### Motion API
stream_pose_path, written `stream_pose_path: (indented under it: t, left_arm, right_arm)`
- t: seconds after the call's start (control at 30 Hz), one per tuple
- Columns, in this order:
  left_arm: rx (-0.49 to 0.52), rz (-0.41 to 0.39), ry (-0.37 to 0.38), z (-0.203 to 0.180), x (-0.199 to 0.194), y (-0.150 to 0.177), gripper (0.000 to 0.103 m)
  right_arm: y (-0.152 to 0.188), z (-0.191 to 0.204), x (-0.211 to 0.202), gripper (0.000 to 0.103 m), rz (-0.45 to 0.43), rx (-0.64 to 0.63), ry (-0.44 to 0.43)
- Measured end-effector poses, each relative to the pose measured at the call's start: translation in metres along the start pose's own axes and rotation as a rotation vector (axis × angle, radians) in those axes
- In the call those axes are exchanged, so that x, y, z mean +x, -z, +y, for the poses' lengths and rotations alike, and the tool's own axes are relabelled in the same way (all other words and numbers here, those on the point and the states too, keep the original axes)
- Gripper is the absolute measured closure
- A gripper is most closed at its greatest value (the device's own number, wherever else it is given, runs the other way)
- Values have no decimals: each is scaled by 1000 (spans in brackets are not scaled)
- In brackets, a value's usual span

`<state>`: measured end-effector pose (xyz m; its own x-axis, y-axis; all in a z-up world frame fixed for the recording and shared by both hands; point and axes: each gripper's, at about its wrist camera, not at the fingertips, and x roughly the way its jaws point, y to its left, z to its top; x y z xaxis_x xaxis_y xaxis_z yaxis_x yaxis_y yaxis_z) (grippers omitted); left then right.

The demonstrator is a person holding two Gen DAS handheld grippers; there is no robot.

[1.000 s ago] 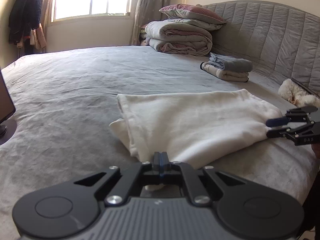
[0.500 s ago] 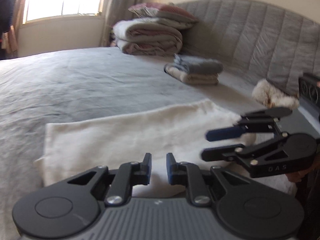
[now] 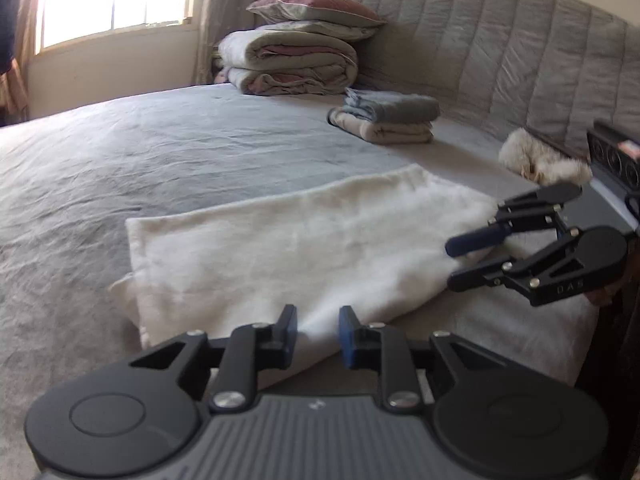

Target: Fold clothes

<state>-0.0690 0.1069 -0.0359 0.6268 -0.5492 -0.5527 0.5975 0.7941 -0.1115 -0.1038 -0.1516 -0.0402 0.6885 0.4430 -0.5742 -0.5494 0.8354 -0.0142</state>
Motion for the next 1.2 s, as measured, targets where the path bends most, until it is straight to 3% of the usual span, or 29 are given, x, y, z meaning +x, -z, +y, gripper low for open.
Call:
stream_pose_path:
  t: [0.13,0.37,0.63,0.73,0.87,0.93,1.0,1.07,1.2]
  left_arm:
    - [-69,-42,-78,13,14,-19,65]
    - [-162,-17,-214,35,50,-33,65]
    - [-220,-9,-322,59,59,-29,68]
    - [-244,-11,-322,64,55,-29,69]
    - [-348,-19,-275,71,41,-32,67]
    - [-406,-27,-238,76,30,-31,62]
    - [-458,-29,-218,81,18,-29,46]
    - [-516,-7,-216,86,10,-26,38]
    - [-684,44,-157,105,0,-15,37]
  right_arm:
    - [-17,-12,13,56,-21,62,65]
    - [-40,-45,44,55,-48,163,180]
    - [-24,-106,62,59,13,349,329]
    - [-24,-109,57,60,7,379,317]
    - [-27,-104,51,55,12,386,315]
    - [-29,-101,49,54,15,390,314]
    - [-31,-99,46,53,17,393,314]
    - [-33,-96,43,51,20,397,313]
    - [-36,-92,36,48,29,420,298]
